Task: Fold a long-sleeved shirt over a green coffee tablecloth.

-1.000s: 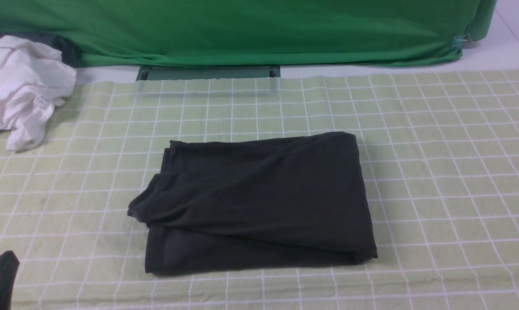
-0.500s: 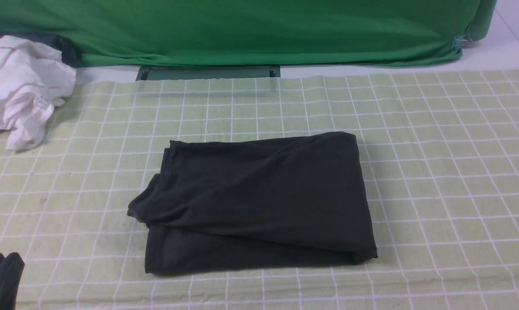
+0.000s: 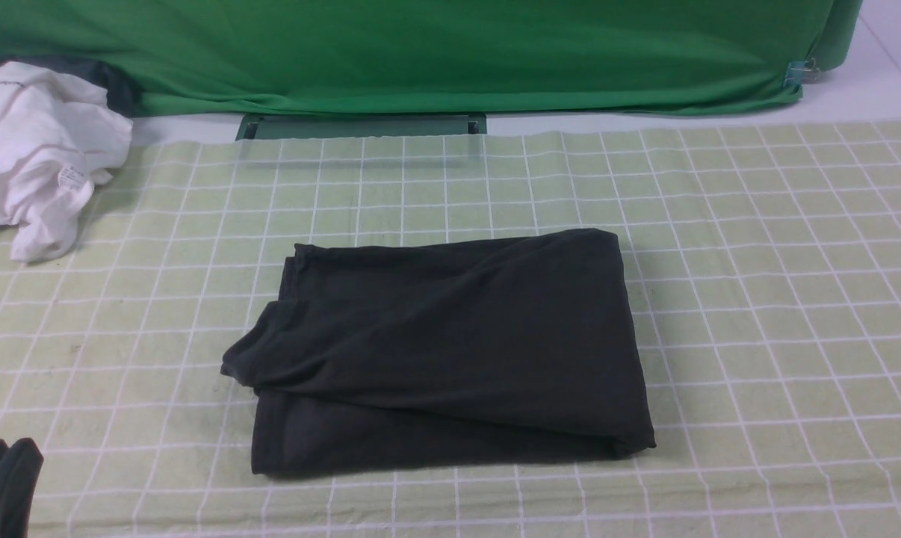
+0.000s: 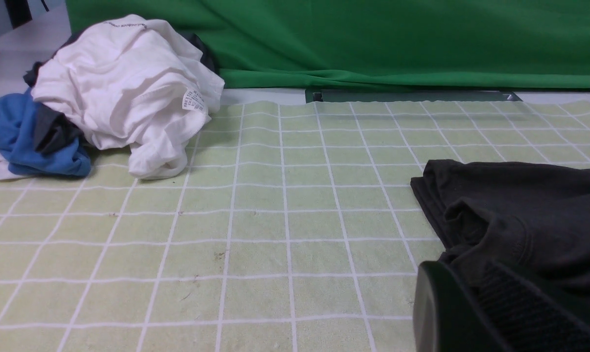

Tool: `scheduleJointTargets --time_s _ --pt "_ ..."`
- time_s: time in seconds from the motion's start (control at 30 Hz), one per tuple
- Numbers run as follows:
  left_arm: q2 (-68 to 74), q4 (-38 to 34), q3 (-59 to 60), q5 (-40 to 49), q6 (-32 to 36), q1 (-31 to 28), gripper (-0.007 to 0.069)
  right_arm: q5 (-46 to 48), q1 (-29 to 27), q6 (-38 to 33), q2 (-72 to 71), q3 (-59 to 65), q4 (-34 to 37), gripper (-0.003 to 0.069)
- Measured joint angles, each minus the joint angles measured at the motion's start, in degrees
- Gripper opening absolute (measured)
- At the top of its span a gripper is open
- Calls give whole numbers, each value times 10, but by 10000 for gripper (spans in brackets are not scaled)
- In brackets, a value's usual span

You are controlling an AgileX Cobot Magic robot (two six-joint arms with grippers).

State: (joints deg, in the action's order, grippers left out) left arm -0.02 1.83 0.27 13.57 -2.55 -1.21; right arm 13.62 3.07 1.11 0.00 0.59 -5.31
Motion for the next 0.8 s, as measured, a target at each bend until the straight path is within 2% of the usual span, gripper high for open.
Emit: scheduleJointTargets --time_s 0.8 --pt "0 0 0 0 1 0 141 0 0 0 0 0 0 241"
